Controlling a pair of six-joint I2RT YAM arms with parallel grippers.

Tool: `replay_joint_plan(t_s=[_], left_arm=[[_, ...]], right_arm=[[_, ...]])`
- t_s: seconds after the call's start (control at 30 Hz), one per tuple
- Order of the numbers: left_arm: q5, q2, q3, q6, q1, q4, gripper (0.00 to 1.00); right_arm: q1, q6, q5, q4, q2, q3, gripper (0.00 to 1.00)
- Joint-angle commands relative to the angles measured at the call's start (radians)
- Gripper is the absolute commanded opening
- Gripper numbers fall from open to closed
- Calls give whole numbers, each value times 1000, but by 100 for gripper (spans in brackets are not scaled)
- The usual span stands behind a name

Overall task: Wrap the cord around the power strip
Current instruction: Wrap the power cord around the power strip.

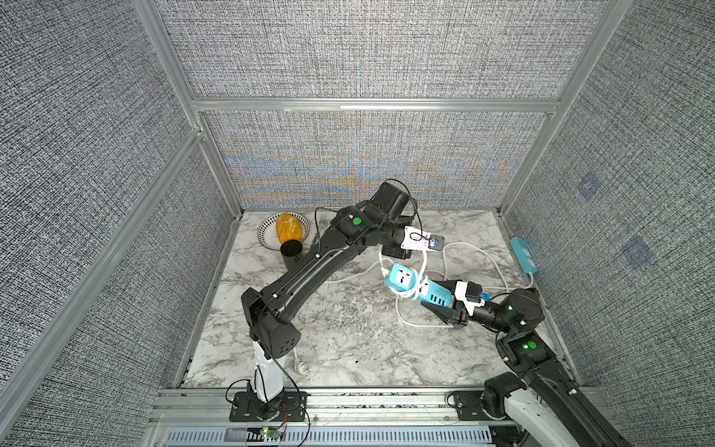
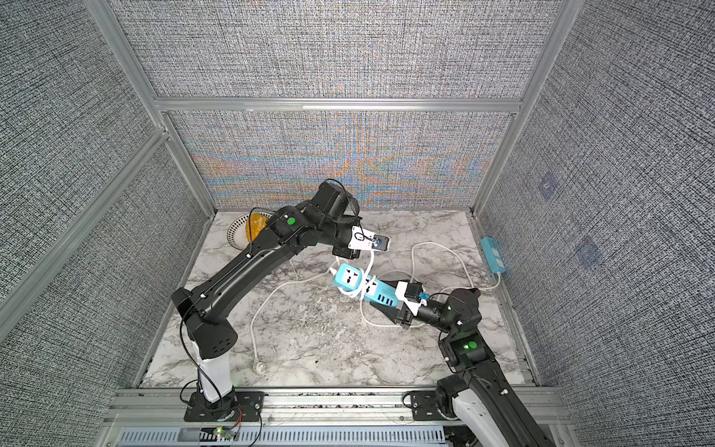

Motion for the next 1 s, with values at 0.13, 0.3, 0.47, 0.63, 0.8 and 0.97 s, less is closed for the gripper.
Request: replay_joint_plan(t_s=[0.13,0.3,0.47,0.63,0.8,0.97], left_arm=[[81,-7,-21,-72,10,-6,8],[173,14,-9,-176,28,10,13],[294,28,-6,-270,51,21,23],[351,50,-14,-323,51,20,26],[388,62,-46,-375,52,42,27],[399,65,-83,-410,57,63,26]], right_arm=[[2,54,-7,165,-6,-20,0],[2,121,-27,267,5,-24,0],[1,149,-7,312,-4,-39,0],[1,179,23,384,-8,-70,0],[2,205,67,475,-15,-102,0],[1,209,141,526,-48,-138,0]])
